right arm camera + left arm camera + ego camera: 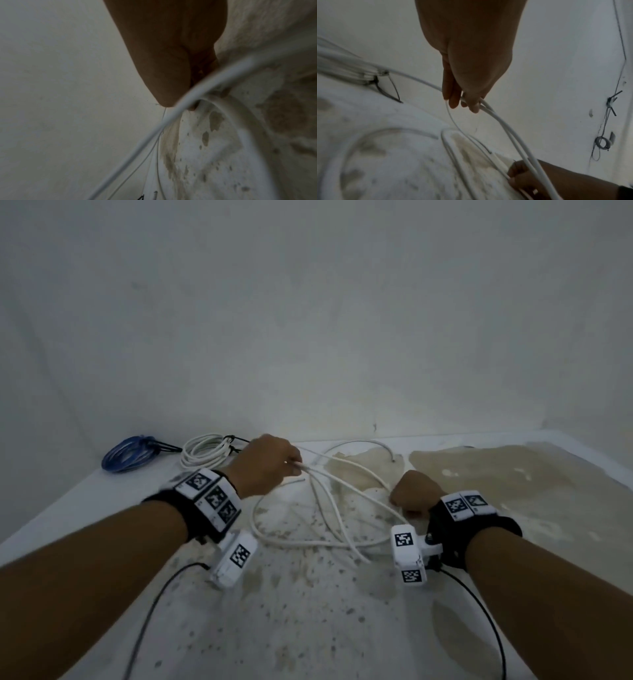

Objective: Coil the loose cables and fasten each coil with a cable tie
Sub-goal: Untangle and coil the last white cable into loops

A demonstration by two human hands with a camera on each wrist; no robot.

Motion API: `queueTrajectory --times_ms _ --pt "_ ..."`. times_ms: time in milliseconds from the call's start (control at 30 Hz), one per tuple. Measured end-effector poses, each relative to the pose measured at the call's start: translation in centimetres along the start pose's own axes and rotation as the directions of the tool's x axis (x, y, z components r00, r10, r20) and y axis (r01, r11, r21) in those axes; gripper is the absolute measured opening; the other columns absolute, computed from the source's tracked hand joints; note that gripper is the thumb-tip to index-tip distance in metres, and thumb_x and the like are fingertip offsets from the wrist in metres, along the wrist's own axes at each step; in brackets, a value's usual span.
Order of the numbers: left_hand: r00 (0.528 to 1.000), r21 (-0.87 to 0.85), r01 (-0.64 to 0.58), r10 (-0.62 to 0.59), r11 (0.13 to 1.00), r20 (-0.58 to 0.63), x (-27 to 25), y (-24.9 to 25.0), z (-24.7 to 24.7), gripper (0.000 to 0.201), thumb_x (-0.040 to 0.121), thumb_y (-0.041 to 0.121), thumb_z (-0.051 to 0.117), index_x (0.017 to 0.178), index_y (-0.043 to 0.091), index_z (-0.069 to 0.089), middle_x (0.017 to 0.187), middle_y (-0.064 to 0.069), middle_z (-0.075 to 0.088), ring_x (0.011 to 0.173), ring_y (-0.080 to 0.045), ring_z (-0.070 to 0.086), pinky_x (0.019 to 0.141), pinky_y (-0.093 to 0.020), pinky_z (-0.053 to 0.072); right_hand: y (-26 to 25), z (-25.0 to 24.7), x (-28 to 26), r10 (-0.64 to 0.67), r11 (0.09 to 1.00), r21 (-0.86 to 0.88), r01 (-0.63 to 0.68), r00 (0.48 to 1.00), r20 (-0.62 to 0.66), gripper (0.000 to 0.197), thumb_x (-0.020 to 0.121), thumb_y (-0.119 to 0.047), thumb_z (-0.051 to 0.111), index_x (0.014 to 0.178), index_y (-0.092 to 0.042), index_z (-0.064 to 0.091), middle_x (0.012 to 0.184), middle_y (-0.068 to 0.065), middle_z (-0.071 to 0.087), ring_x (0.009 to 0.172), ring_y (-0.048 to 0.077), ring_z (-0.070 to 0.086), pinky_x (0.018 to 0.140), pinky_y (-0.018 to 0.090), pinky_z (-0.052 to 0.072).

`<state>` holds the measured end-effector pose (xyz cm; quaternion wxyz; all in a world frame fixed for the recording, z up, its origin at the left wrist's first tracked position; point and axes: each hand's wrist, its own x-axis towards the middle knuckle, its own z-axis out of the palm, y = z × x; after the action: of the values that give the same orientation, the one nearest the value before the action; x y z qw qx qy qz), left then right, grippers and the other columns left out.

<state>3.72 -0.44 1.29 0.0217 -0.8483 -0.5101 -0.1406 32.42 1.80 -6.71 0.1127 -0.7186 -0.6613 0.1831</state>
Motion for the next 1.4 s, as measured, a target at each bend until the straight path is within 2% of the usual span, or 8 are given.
queueTrajectory --times_ms 267,333,433,600,900,1133,1267,1400 --pt "0.999 0.144 -0.038 0.038 0.989 0.003 0.4 -1.5 -5.0 0.028 0.094 0.04 0.062 0.078 0.021 0.075 0.059 0.005 0.062 0.057 -0.017 0.059 0.061 -0.037 0.049 -2.2 -1.2 -1.6 -0.064 0.995 0.063 0.072 0.989 -0.131 0.052 0.103 -0.032 0.043 0.057 -0.01 0.043 0.062 0.007 0.048 0.059 0.021 0.047 0.059 0.028 0.038" --pt "0.999 0.136 -0.022 0.026 0.99 -0.029 0.8 -1.8 -4.8 0.042 0.096 0.04 0.059 0.057 0.024 0.057 0.051 0.004 0.054 0.049 -0.017 0.05 0.056 -0.034 0.042 -4.1 -1.7 -2.7 -0.138 0.951 0.252 0.178 0.976 -0.167 0.063 0.103 -0.054 0.031 0.076 -0.006 0.063 0.079 0.009 0.064 0.072 0.023 0.059 0.071 0.03 0.048" --pt "0.993 0.131 0.052 -0.038 0.99 -0.11 1.2 -2.1 -4.6 0.053 0.099 0.041 0.054 0.053 0.014 0.048 0.049 -0.001 0.05 0.048 -0.019 0.045 0.053 -0.032 0.036 -6.8 -3.2 -4.7 -0.278 0.705 0.695 0.145 0.957 0.083 0.072 0.098 -0.064 0.034 0.099 -0.003 0.071 0.085 0.015 0.073 0.075 0.024 0.068 0.069 0.033 0.056" --pt "0.938 0.075 0.215 -0.185 0.974 -0.294 1.3 -3.0 -7.6 0.041 0.099 0.038 0.053 0.074 0.008 0.068 0.073 -0.008 0.069 0.071 -0.03 0.064 0.068 -0.039 0.052 -7.6 -5.7 -4.9 -0.32 0.704 0.654 0.276 0.946 -0.054 0.027 0.099 -0.026 0.059 0.083 -0.006 0.068 0.056 -0.001 0.047 0.051 0.016 0.047 0.051 0.029 0.051" --pt "0.825 0.137 0.302 -0.187 0.943 -0.533 -1.5 -4.9 -13.9 0.032 0.101 0.03 0.048 0.083 0.009 0.064 0.079 -0.014 0.066 0.074 -0.036 0.062 0.063 -0.033 0.04 -6.4 -9.3 -3.4 0.064 0.834 0.548 0.062 0.976 -0.208 0.039 0.097 -0.031 0.06 0.08 0.003 0.068 0.065 0.01 0.068 0.047 0.02 0.054 0.043 0.022 0.044" --pt "0.815 0.224 0.296 -0.124 0.929 -0.566 -4.2 -6.7 -16.1 0.028 0.103 0.023 0.046 0.09 0.001 0.058 0.08 -0.021 0.064 0.07 -0.038 0.057 0.06 -0.036 0.035 -7.4 -10.7 -2.9 0.193 0.474 0.873 0.115 0.954 -0.23 0.035 0.099 -0.02 0.06 0.074 0.004 0.055 0.07 0.016 0.059 0.036 0.016 0.06 0.04 0.026 0.055" --pt "0.81 0.131 0.313 -0.192 0.941 -0.554 -5.1 -8.3 -16.7 0.024 0.101 0.021 0.051 0.091 0.0 0.059 0.084 -0.02 0.064 0.075 -0.037 0.056 0.063 -0.037 0.037 -7.4 -11.6 -2.7 0.099 0.459 0.824 0.332 0.903 -0.419 0.027 0.091 -0.017 0.072 0.073 -0.003 0.057 0.08 0.015 0.064 0.063 0.022 0.067 0.063 0.029 0.061" --pt "0.837 0.04 0.346 -0.289 0.937 -0.464 -5.6 -10.3 -15.5 0.019 0.095 0.019 0.057 0.092 0.002 0.064 0.093 -0.018 0.067 0.084 -0.035 0.059 0.071 -0.038 0.045 -6.9 -10.0 -2.5 -0.036 0.496 0.82 0.285 0.951 -0.309 0.021 0.09 -0.012 0.071 0.085 0.007 0.063 0.091 0.021 0.066 0.077 0.025 0.07 0.071 0.027 0.062"
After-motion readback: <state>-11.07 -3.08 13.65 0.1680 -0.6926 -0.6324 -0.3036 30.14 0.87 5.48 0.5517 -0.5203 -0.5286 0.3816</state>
